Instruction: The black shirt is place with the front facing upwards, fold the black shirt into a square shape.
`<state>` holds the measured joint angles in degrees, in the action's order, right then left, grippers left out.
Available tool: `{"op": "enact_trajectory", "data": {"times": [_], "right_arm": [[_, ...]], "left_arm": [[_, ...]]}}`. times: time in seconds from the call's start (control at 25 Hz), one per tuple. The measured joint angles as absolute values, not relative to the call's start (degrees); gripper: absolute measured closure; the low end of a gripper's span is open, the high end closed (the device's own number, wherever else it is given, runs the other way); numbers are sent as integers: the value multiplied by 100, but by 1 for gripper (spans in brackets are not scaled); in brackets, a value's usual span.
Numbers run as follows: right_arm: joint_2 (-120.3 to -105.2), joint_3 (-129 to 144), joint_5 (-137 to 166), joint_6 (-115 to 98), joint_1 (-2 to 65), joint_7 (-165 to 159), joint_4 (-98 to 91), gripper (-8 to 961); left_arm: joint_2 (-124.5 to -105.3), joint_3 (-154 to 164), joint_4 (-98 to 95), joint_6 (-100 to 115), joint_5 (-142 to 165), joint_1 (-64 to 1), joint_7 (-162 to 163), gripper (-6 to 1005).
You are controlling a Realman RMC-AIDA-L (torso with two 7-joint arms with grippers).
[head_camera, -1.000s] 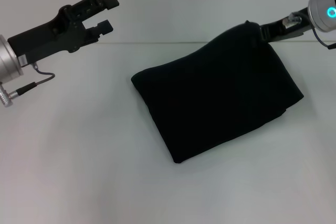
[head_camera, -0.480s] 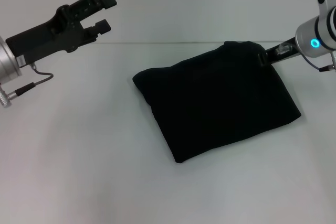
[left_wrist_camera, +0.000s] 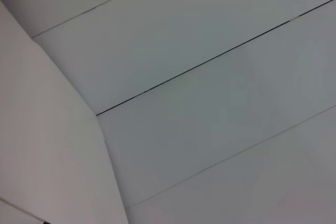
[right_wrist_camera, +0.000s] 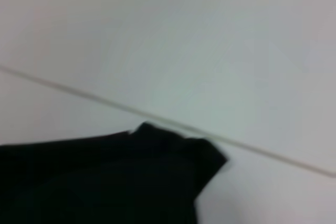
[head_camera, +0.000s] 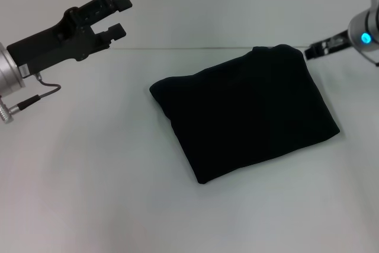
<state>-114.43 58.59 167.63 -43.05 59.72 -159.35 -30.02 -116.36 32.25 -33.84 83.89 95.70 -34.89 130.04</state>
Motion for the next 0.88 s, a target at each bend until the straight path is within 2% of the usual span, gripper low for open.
{"op": "enact_trajectory", "data": {"times": [0.12,0.32,0.56,0.88], "right_arm": [[-11374,5588,16721,-4343,5997,-16022,-3160,576],[-11361,5337,15825,-5201,5773,-15590,-3960,332],[-11303,5343,14175,-5782,5590,-14892,-3732,340],[-11480,5682,14309,-4198,5712,-14818,-2613,339]], "left_arm": [[-11636,3225,-3384,8396,9563,-3505,13005,97],[-11635,3227,-3384,8409,9560,-3500,13018,97],[-11626,3178,-3384,8415,9556,-3480,13009,97],[-11626,3172,-3384,8368,9553,-3512,13002,97]]}}
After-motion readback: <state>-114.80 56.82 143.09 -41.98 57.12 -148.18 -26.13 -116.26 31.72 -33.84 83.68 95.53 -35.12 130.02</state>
